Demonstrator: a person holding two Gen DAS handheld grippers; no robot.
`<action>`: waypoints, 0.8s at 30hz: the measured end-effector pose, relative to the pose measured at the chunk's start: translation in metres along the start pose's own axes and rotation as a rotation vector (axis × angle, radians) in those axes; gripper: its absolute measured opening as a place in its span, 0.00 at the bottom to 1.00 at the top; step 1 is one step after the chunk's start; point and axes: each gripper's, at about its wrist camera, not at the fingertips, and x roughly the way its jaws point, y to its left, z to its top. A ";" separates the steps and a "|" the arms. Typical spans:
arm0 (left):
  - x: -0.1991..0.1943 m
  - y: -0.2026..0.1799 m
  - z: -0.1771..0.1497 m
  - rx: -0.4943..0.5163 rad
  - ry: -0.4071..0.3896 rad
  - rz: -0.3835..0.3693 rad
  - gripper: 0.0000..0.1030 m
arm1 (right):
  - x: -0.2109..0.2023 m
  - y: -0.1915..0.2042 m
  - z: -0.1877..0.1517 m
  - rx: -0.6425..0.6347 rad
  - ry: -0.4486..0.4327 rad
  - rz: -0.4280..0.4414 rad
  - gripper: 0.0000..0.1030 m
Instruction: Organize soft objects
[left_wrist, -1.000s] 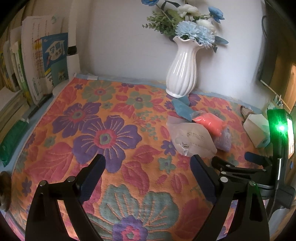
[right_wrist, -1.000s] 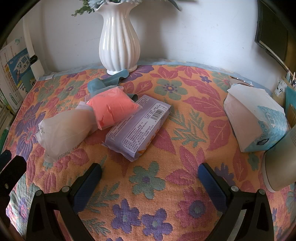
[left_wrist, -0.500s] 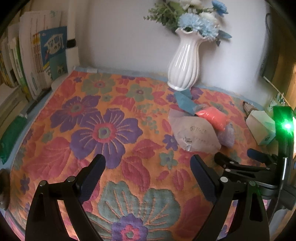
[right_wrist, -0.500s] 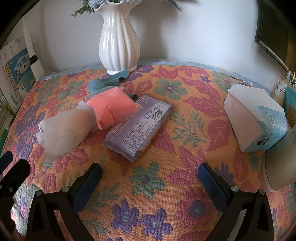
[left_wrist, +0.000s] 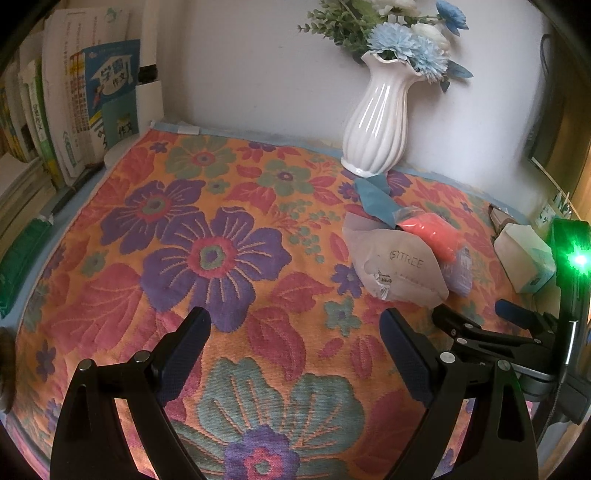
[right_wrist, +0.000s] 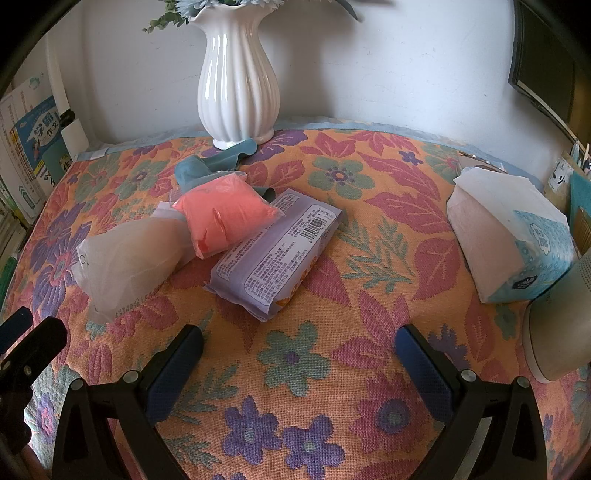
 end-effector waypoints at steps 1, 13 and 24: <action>0.000 0.000 0.000 0.001 0.001 -0.001 0.90 | 0.000 0.000 0.000 0.000 0.000 0.000 1.00; 0.002 0.000 0.000 0.005 0.004 -0.003 0.90 | 0.000 0.000 0.001 0.000 0.000 0.000 1.00; 0.006 0.000 0.000 -0.001 0.023 0.005 0.90 | 0.000 0.000 0.000 0.000 0.000 0.000 1.00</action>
